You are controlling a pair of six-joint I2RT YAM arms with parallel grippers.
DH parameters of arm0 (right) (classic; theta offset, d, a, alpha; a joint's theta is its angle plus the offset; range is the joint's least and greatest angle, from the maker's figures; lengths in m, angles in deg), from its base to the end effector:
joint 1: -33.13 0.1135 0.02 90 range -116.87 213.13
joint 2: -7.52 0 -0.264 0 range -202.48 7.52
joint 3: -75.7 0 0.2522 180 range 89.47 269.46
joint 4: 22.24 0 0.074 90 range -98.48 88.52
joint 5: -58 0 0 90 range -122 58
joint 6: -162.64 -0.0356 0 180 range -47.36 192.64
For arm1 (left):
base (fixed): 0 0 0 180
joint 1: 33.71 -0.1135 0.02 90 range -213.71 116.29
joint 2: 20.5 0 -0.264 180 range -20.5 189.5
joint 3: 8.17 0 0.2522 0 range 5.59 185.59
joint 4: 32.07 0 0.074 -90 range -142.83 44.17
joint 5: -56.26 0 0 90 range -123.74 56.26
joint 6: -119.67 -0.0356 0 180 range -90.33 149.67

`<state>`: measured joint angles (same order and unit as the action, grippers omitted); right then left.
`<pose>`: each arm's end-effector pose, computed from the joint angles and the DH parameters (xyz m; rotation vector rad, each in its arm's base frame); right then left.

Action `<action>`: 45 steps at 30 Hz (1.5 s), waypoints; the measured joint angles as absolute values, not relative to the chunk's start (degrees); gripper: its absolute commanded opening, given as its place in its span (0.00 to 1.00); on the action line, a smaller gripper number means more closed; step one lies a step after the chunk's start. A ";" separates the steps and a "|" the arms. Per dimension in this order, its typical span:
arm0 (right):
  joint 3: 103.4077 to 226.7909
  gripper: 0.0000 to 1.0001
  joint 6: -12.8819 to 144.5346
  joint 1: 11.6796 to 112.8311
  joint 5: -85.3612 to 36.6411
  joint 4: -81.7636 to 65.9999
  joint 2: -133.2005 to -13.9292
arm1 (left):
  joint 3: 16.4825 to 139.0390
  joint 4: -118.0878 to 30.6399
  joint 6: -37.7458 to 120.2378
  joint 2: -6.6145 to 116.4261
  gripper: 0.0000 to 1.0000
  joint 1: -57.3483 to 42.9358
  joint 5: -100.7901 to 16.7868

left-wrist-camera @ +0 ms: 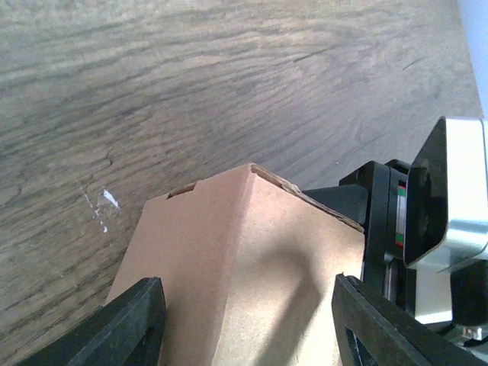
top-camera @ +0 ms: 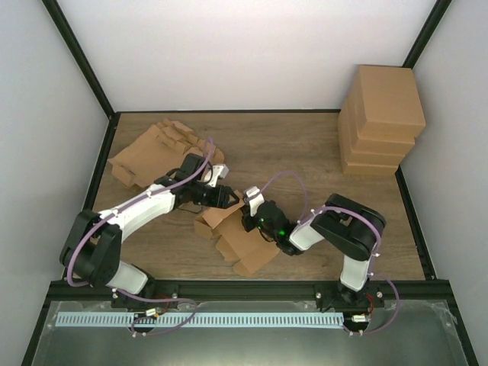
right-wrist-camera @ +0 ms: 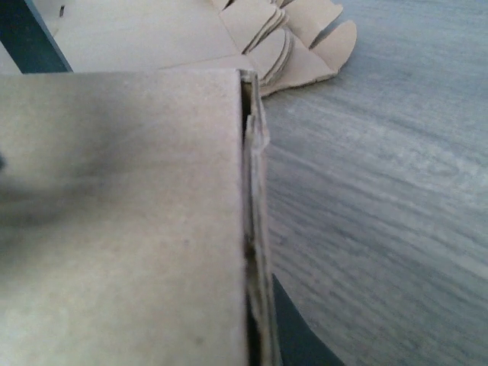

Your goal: Fold the paper box

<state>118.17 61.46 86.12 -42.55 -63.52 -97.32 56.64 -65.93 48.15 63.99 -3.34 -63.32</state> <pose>0.1896 0.2406 0.1060 -0.5865 1.8854 0.5640 0.2452 -0.1641 0.2069 0.4945 2.5645 -0.9799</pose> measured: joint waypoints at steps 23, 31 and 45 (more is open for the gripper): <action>134.48 0.01 36.04 79.80 -42.61 -1.54 -76.01 | 68.62 -78.41 47.23 33.87 1.00 -3.58 -46.87; 137.58 0.01 32.35 78.10 -40.41 14.22 -72.14 | 54.61 -76.09 47.69 31.75 1.00 -3.58 -47.78; 137.10 0.01 26.12 74.49 -37.45 22.13 -68.91 | 37.69 -55.81 57.39 30.85 1.00 -3.53 -56.02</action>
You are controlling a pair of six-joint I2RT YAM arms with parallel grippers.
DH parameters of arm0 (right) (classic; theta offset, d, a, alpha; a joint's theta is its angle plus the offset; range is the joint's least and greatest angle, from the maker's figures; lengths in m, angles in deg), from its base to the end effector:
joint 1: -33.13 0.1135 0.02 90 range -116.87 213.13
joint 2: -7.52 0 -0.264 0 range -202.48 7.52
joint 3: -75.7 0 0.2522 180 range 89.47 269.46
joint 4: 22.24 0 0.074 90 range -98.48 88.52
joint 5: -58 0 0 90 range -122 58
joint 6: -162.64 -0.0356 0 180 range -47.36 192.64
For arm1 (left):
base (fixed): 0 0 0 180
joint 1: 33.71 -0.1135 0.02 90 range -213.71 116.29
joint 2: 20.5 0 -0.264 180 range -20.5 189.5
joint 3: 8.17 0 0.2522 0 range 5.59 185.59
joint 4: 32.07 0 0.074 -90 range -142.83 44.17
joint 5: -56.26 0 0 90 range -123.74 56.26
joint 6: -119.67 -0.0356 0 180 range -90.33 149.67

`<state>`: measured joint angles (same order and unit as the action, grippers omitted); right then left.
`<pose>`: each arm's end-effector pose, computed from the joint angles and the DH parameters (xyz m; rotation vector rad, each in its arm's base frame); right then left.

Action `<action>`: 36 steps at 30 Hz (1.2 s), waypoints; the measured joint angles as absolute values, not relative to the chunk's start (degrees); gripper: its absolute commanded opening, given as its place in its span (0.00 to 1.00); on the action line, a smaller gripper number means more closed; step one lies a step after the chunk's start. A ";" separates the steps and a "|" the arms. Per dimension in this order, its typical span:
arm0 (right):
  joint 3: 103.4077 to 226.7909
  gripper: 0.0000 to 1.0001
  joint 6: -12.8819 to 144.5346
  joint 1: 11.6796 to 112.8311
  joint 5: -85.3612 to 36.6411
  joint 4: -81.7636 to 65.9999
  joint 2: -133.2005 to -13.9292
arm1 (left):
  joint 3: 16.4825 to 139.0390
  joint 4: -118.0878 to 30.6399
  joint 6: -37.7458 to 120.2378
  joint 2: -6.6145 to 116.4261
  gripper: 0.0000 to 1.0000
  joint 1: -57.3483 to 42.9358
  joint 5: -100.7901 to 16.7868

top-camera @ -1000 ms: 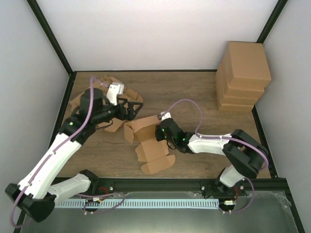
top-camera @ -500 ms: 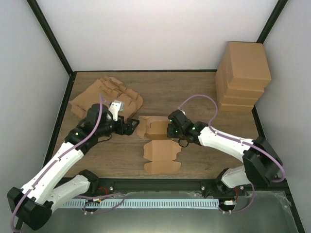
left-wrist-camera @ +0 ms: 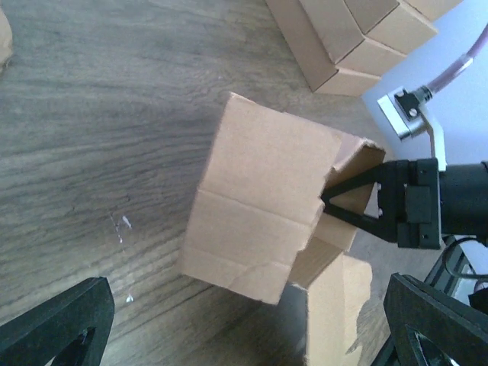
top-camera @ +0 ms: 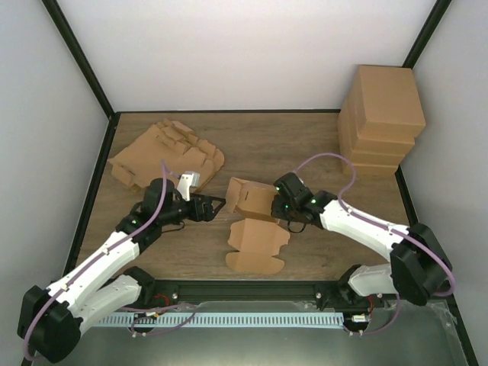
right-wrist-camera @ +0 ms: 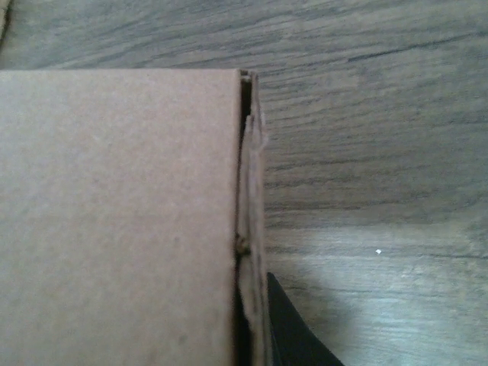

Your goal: Fold the paper box

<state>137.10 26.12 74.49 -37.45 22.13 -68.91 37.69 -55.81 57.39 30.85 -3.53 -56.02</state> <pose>0.1954 0.1675 0.2105 0.1545 2.6582 0.4142 0.1657 -0.1120 0.2433 0.2996 2.1827 -0.9983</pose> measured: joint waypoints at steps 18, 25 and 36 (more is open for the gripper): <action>121.08 0.01 -0.87 73.62 -35.18 -1.32 -55.05 | 45.23 -55.22 52.95 36.51 0.90 3.68 -59.13; 119.38 0.01 -4.11 73.57 -35.40 -6.83 -54.07 | 47.35 -59.67 49.79 42.44 0.43 4.60 -57.84; 118.13 0.63 -6.16 73.42 -33.65 -9.67 -56.01 | 56.94 -68.64 45.63 45.17 0.04 5.49 -53.44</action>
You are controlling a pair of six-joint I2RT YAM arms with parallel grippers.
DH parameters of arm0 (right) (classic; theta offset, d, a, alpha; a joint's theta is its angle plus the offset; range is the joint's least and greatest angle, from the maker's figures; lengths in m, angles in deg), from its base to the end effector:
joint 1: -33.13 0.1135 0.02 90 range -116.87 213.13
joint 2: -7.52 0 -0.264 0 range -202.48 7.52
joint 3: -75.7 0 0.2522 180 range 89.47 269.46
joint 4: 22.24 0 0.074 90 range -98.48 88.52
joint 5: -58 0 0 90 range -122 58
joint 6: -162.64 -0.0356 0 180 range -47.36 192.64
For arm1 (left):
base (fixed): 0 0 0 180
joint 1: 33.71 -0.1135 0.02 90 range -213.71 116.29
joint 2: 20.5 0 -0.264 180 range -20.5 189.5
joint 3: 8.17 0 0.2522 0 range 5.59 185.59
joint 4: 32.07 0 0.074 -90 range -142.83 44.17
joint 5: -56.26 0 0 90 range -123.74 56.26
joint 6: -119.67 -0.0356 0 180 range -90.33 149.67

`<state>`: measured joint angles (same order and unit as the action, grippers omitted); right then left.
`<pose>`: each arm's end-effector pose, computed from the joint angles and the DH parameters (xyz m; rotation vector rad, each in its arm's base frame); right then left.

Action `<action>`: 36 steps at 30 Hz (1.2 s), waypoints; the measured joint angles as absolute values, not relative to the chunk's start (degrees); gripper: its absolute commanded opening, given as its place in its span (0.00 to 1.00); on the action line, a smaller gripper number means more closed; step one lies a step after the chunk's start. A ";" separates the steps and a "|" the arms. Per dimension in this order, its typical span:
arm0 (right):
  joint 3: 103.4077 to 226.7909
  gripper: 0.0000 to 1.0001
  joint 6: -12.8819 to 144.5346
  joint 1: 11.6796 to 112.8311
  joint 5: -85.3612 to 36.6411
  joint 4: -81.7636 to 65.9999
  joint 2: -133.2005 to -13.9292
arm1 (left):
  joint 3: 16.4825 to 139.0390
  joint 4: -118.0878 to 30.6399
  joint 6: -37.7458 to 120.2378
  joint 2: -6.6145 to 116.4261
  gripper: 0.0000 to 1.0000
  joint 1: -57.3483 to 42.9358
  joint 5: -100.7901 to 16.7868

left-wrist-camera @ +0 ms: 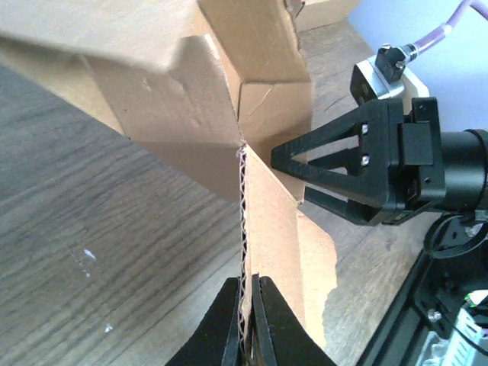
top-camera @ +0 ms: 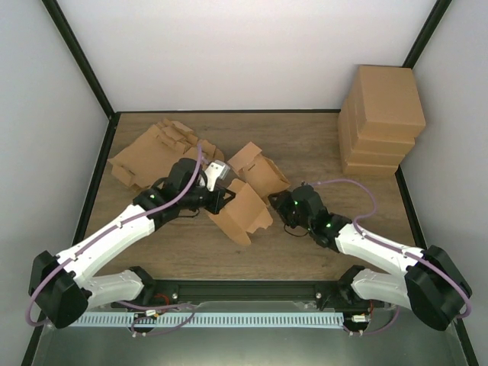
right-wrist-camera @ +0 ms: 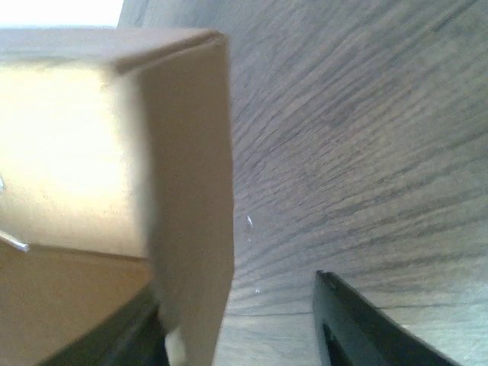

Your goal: Fold the paper box

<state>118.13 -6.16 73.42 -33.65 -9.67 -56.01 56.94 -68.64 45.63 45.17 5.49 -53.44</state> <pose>0.1752 0.1472 0.1983 0.8089 2.2595 1.0901 0.1855 -0.1668 0.2867 0.6638 2.2333 -0.8916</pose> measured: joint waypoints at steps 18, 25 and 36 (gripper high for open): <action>118.44 0.98 21.11 71.35 -18.90 -6.37 -56.45 | 64.83 -85.18 33.98 52.16 0.04 12.86 -31.48; 119.62 0.85 28.61 59.63 -9.76 -3.13 -55.42 | 65.43 -85.49 31.84 56.73 0.08 21.58 -20.57; 123.07 0.21 31.43 46.87 2.98 -2.24 -55.07 | 64.40 -84.42 29.92 59.40 0.24 26.67 -14.36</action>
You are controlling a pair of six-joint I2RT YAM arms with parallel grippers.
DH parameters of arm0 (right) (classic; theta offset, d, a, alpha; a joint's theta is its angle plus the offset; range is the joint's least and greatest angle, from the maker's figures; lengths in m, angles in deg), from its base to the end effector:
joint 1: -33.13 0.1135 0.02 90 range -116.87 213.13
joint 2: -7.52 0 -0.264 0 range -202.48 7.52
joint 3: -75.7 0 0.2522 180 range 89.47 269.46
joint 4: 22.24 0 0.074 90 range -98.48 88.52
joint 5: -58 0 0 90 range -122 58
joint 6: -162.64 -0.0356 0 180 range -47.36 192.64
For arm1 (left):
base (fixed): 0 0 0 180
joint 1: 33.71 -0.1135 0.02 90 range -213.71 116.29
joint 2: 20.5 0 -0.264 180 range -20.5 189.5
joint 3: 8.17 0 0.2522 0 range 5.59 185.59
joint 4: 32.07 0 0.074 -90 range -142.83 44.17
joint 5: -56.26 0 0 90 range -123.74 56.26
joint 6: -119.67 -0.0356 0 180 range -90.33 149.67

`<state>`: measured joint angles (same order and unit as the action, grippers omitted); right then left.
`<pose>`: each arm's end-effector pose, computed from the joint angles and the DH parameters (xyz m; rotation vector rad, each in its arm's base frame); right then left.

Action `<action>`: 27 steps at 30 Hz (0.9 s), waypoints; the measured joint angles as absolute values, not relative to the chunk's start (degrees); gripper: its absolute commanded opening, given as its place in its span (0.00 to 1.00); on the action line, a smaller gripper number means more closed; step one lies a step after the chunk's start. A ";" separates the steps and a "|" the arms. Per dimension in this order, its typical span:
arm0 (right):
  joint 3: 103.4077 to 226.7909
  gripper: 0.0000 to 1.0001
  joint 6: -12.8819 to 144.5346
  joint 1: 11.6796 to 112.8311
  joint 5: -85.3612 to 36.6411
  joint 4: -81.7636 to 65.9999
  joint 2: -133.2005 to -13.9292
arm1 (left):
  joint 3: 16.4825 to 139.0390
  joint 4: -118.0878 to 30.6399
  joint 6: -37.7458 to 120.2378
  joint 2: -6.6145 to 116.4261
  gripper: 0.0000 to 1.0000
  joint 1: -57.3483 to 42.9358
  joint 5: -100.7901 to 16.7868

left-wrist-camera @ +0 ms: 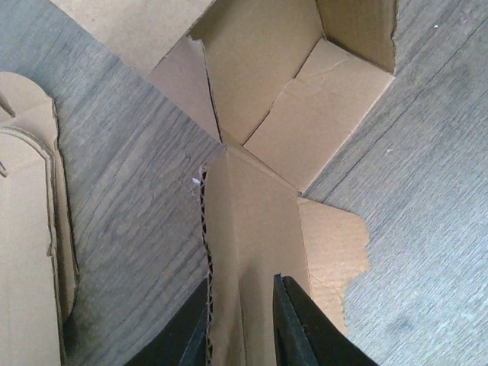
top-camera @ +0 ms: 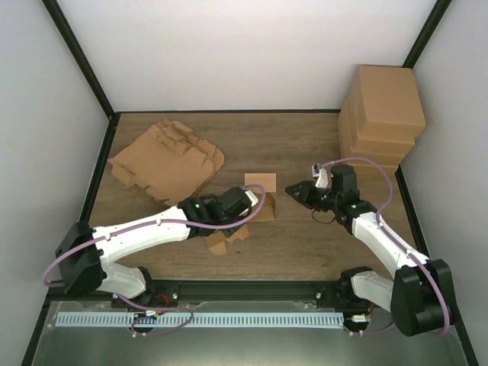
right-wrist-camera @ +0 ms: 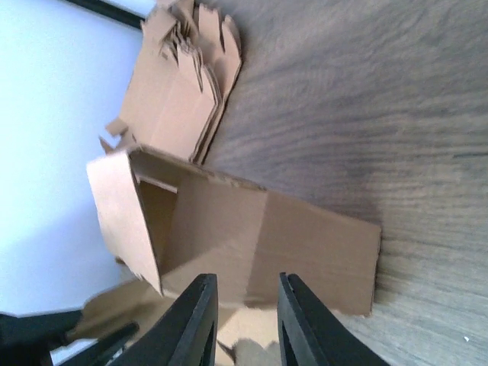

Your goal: Fold the paper box

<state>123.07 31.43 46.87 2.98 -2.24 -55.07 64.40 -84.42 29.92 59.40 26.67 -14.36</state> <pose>0.2148 0.0735 0.2222 0.1803 2.3099 1.1859 0.1477 -0.2360 0.2484 1.1615 2.2392 0.0268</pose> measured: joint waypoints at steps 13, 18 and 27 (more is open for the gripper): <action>121.06 0.12 29.03 46.08 13.63 -6.98 -57.89 | 64.27 -84.61 32.52 55.62 0.50 26.72 -16.68; 121.06 0.08 27.47 46.06 16.51 -9.67 -61.15 | 64.27 -83.89 32.63 53.30 0.49 26.72 -18.50; 121.82 0.01 24.68 46.06 19.46 -13.93 -66.26 | 63.72 -83.50 33.02 53.52 0.63 26.72 -20.40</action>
